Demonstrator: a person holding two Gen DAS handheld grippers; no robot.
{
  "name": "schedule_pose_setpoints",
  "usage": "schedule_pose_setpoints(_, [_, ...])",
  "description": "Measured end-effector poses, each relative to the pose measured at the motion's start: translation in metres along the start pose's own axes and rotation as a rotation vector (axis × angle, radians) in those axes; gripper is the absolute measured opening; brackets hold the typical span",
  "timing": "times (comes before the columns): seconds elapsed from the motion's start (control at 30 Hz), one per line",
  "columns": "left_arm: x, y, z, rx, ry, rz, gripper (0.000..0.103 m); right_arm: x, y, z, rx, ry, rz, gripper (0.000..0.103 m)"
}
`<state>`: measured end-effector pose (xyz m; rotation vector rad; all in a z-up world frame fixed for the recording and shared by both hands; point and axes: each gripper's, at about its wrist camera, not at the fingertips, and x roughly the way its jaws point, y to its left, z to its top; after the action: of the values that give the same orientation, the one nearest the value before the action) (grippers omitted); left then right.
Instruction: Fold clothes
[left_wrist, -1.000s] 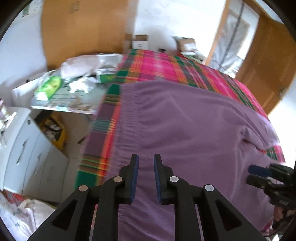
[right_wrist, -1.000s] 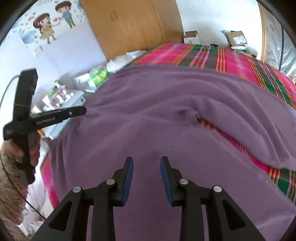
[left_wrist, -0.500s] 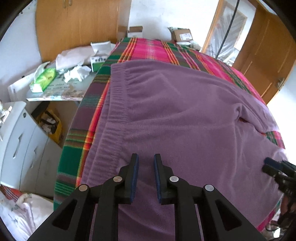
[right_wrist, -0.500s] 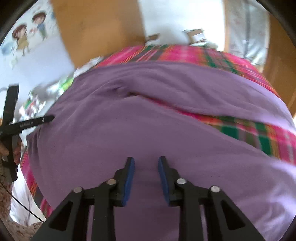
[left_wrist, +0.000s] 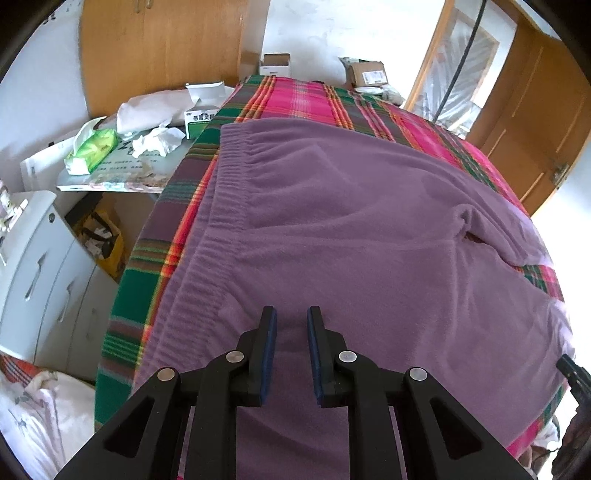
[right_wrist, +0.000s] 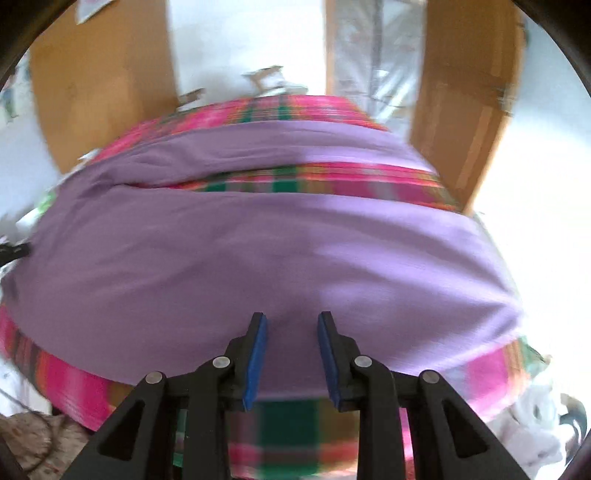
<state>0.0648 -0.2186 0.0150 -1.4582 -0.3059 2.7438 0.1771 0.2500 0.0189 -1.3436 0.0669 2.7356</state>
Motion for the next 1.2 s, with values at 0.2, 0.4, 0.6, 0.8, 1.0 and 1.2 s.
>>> schedule_pose_setpoints(0.2, [-0.009, -0.025, -0.005, 0.046, -0.010, -0.041, 0.017, -0.013, -0.101, -0.012, 0.422, -0.062, -0.142, 0.029])
schedule_pose_setpoints(0.4, [-0.008, -0.060, -0.006, 0.108, -0.003, -0.100, 0.017, -0.008, -0.145, -0.009, 0.579, -0.090, -0.152, 0.029])
schedule_pose_setpoints(0.6, [0.000, -0.094, -0.008, 0.163, 0.017, -0.151, 0.017, 0.005, -0.159, -0.006, 0.627, -0.090, -0.142, 0.029])
schedule_pose_setpoints(0.8, [0.008, -0.110, -0.014, 0.180, 0.055, -0.152, 0.017, 0.010, -0.141, -0.003, 0.469, -0.072, -0.261, 0.002])
schedule_pose_setpoints(1.0, [0.011, -0.110, -0.016, 0.177, 0.066, -0.137, 0.017, -0.008, -0.147, -0.013, 0.491, -0.099, -0.266, 0.001])
schedule_pose_setpoints(1.2, [0.015, -0.103, -0.019, 0.158, 0.078, -0.131, 0.017, -0.017, -0.153, -0.021, 0.507, -0.097, -0.268, 0.000])
